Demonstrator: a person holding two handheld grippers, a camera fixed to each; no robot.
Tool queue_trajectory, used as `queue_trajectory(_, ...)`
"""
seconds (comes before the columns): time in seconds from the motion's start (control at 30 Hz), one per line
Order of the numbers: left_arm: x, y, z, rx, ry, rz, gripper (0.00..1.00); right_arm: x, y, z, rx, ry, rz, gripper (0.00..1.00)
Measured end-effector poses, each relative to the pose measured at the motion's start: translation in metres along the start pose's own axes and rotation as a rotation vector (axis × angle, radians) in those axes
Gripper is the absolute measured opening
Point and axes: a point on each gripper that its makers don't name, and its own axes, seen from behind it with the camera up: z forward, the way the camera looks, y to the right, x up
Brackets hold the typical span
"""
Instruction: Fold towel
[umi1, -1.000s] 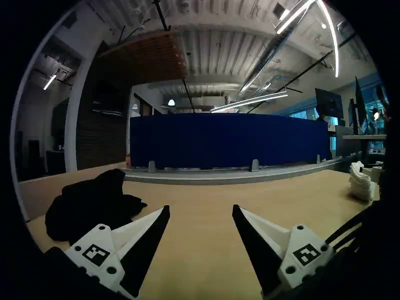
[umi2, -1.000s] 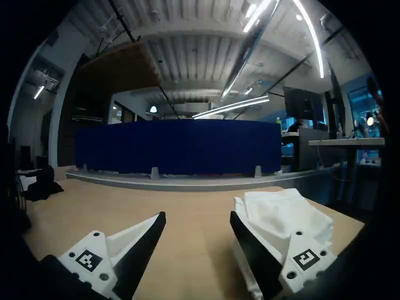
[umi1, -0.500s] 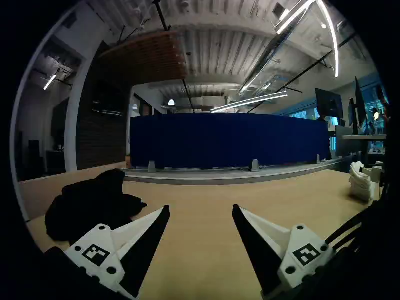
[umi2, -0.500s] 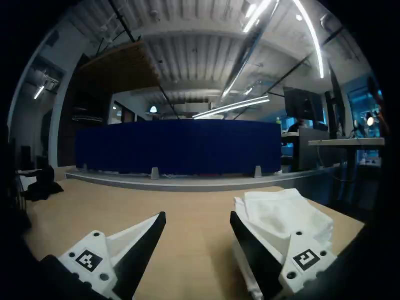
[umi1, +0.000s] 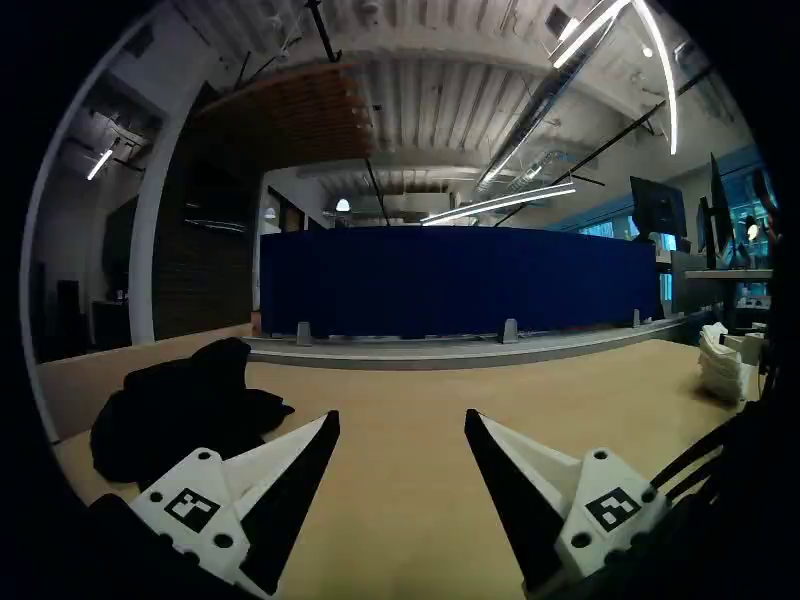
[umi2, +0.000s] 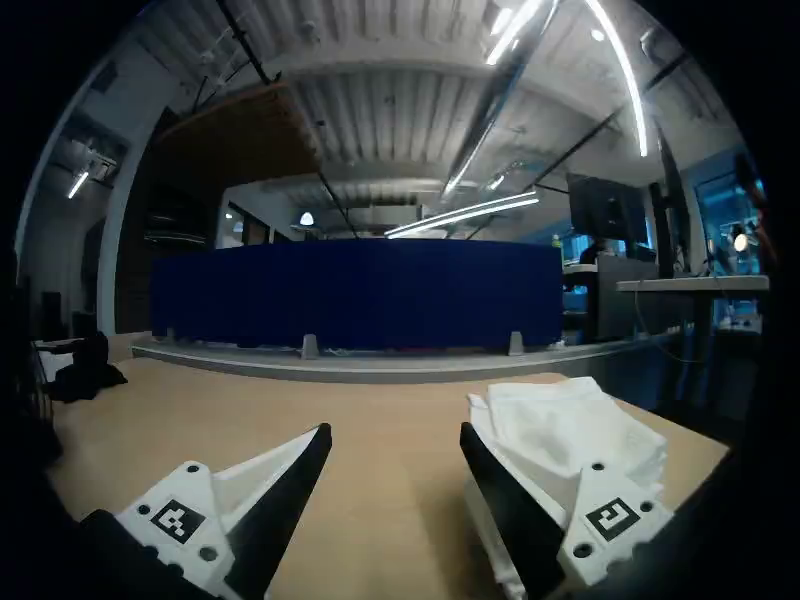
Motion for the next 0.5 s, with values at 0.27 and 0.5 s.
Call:
queue_trajectory(0.27, 0.0028, -0.0020, -0.0032, -0.001, -0.001, -0.001, 0.93, -0.0004, -0.0001, 0.0012, 0.000, 0.000, 0.000, 1.00)
queue_trajectory(0.5, 0.0044, -0.0036, -0.0063, -0.002, -0.002, -0.001, 0.93, 0.0000, -0.0003, 0.0010, -0.001, 0.000, 0.001, 0.99)
